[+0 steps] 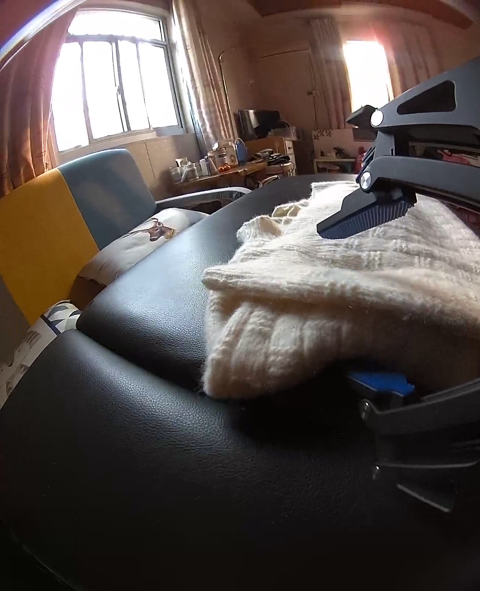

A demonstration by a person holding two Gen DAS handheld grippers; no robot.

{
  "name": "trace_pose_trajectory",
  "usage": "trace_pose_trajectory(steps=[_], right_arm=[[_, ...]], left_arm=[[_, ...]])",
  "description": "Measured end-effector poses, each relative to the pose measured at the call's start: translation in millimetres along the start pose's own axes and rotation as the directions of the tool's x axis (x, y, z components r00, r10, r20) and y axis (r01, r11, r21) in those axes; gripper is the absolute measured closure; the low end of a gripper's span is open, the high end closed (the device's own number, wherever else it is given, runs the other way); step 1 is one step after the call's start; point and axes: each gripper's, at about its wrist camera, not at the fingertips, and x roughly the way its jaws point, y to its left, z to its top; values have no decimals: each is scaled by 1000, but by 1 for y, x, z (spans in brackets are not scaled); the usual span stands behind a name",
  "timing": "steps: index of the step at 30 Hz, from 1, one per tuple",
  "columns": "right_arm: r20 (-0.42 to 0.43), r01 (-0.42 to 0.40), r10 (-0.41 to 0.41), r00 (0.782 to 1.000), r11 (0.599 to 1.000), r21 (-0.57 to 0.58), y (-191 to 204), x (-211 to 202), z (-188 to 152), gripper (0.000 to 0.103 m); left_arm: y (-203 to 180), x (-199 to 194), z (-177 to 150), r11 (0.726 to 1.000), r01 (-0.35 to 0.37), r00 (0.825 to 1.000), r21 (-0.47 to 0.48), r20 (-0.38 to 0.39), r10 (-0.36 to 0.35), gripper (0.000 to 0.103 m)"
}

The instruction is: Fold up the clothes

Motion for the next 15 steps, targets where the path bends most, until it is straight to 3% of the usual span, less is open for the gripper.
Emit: trace_pose_trajectory(steps=[5, 6, 7, 11, 15], right_arm=[[2, -58, 58, 998, 996, 64, -8, 11, -3, 56], [8, -67, 66, 998, 995, 72, -10, 11, -4, 56], [14, -73, 72, 997, 994, 75, -11, 11, -6, 56], [2, -47, 47, 999, 998, 38, -7, 7, -5, 56], [-5, 28, -29, 1000, 997, -74, 4, -5, -4, 56]], left_arm=[[-6, 5, 0, 998, -40, 999, 48, -14, 41, 36], [-7, 6, -1, 997, -54, 998, 61, -14, 55, 60], [-8, 7, -2, 995, -68, 998, 75, -14, 69, 76], [-15, 8, -6, 986, -116, 993, 122, 3, 116, 82], [-20, 5, -7, 988, -111, 993, 104, 40, 108, 84]])
